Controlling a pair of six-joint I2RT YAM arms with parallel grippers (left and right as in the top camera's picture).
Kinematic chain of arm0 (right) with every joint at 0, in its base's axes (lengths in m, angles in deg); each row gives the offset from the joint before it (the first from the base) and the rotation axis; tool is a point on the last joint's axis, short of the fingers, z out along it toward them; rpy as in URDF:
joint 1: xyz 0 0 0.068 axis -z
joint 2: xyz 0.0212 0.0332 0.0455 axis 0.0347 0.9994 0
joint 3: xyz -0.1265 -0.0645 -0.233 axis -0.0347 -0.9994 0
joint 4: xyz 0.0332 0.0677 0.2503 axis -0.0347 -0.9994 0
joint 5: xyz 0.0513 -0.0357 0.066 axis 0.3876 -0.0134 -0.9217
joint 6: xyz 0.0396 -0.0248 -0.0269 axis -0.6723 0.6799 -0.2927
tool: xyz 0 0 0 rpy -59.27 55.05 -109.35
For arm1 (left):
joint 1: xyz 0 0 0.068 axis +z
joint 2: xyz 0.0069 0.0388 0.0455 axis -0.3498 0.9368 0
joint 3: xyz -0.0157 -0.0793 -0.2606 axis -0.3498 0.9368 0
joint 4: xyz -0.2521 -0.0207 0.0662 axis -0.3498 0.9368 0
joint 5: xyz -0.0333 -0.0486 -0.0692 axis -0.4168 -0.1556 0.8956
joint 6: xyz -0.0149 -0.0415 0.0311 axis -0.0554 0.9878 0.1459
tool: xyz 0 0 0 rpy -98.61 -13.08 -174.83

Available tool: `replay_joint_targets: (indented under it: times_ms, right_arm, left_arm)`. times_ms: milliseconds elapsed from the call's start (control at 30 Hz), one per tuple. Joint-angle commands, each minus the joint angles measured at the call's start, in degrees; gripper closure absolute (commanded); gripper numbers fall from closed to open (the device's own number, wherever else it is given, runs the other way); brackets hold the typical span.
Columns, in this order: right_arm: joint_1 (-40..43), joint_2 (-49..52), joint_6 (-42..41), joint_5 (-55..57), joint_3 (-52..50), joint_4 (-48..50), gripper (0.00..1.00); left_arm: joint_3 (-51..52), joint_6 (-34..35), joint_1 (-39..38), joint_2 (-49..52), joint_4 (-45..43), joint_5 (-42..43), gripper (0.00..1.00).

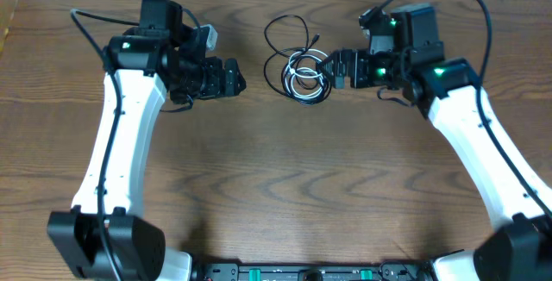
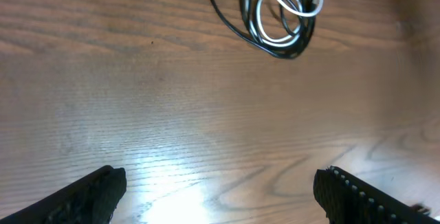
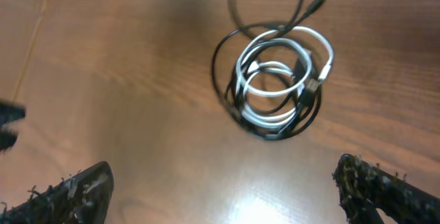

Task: Untangle cables
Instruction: 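Move both grippers forward toward the tangled black and white cables, then lower the right gripper onto the cable bundle and grasp cables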

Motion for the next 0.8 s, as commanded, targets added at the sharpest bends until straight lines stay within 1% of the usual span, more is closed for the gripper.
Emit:
replay_joint_targets:
  times_ms: [0,67,133,167,200,233,267,300,333,400,567,667,767]
  right_arm:
    - [-1.6,5.7,-5.1,2.6,1.1,1.8,0.01]
    - [-2.2,9.0,-6.5,2.3,1.1,3.8,0.03]
    - [-2.8,12.1,-6.8,0.4,1.1,6.6,0.17]
    - [-3.2,13.5,-8.3,0.0,1.1,8.2,0.19]
    - [-3.4,14.6,-10.8,0.1,1.1,9.3,0.28]
    - [-3.6,15.7,-13.6,0.3,1.1,10.3,0.33]
    - [-3.9,17.3,-18.0,0.6,1.1,11.9,0.35]
    - [-4.0,18.1,-19.7,1.3,1.1,12.3,0.33]
    - [-4.0,18.8,-22.0,2.4,1.1,12.3,0.29]
    - [-4.0,19.9,-24.8,3.9,1.1,12.3,0.29]
    - [-4.0,21.5,-28.3,7.0,1.1,12.5,0.34]
    - [-4.1,22.2,-29.4,7.7,1.1,12.4,0.39]
    - [-4.5,23.3,-33.4,11.2,1.1,12.6,0.41]
  left_arm:
    - [-0.6,5.1,0.0,2.8,-0.7,-1.1,0.07]
    - [-0.6,5.4,0.0,4.3,-0.7,-1.1,0.07]
    - [-0.6,5.4,0.0,5.9,-0.7,-1.1,0.07]
    - [-0.6,5.4,0.0,6.4,-0.7,-1.1,0.07]
    - [-0.5,5.4,0.0,7.1,-0.7,-1.1,0.07]
    - [-0.5,5.4,0.0,7.6,-0.7,-1.1,0.07]
    - [-0.5,5.4,0.0,8.5,-0.7,-1.1,0.08]
    - [-0.5,5.4,0.0,8.8,-0.7,-1.1,0.07]
    - [-0.5,5.4,0.0,9.1,-0.7,-1.1,0.07]
    - [-0.4,5.4,0.0,9.4,-0.7,-1.1,0.07]
    - [-0.4,5.4,0.0,9.5,-0.9,-1.1,0.07]
    - [-0.4,5.4,0.0,9.5,-1.2,-1.1,0.07]
    - [-0.4,5.4,0.0,9.5,-1.2,-1.1,0.07]
